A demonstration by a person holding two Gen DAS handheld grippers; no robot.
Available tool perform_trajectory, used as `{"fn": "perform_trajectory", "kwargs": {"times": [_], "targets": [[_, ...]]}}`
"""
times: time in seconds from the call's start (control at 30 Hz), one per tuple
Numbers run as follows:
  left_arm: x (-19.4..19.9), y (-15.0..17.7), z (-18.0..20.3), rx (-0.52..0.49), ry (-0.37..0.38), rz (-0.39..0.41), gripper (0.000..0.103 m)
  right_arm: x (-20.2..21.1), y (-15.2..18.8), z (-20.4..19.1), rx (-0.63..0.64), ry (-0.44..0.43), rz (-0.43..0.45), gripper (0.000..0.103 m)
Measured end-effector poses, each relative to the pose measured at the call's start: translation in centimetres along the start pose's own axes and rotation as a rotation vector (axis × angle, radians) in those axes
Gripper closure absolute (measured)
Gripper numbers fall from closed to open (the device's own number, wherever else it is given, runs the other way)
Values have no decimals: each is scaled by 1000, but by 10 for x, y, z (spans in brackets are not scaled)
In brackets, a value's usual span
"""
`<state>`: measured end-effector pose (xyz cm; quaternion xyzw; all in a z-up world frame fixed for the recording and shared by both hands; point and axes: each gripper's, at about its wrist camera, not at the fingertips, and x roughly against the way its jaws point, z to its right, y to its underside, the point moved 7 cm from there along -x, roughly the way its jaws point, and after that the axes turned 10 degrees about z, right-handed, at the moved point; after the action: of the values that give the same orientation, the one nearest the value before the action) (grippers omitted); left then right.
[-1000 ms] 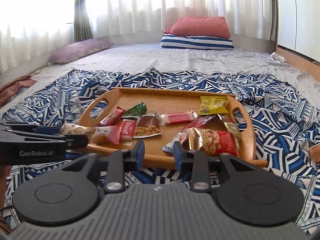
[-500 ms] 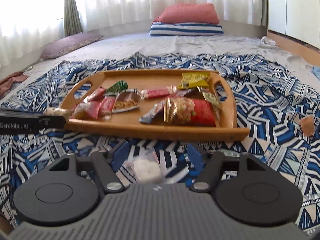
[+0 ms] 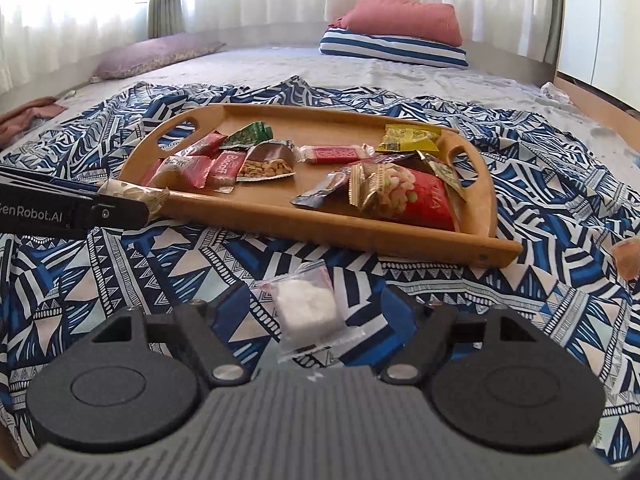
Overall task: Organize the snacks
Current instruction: 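Lift both held packets and carry them over the wooden tray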
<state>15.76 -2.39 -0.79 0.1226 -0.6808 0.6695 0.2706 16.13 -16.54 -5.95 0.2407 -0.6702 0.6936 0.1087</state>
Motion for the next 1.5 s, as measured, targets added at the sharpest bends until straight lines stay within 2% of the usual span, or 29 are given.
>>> {"fn": "perform_trajectory", "kwargs": {"times": [0.1, 0.2, 0.27, 0.37, 0.6, 0.97, 1.2, 1.5], "targets": [[0, 4, 2, -3, 4, -7, 56, -5, 3, -4, 15, 2, -10, 22], [0, 7, 4, -8, 7, -12, 56, -6, 6, -6, 26, 21, -9, 32], [0, 8, 5, -9, 9, -15, 56, -5, 5, -7, 26, 20, -9, 51], [0, 8, 6, -9, 11, -15, 56, -2, 2, -9, 30, 19, -5, 64], [1, 4, 5, -3, 11, -7, 56, 6, -6, -15, 36, 3, 17, 67], [2, -9, 7, 2, 14, 15, 56, 10, -32, -13, -30, -10, 52, 66], [0, -24, 5, 14, 14, 37, 56, 8, -53, -8, -49, 1, 86, 66], [-7, -44, -5, 54, 9, 63, 56, -5, -73, 9, -103, 36, 84, 66]]}}
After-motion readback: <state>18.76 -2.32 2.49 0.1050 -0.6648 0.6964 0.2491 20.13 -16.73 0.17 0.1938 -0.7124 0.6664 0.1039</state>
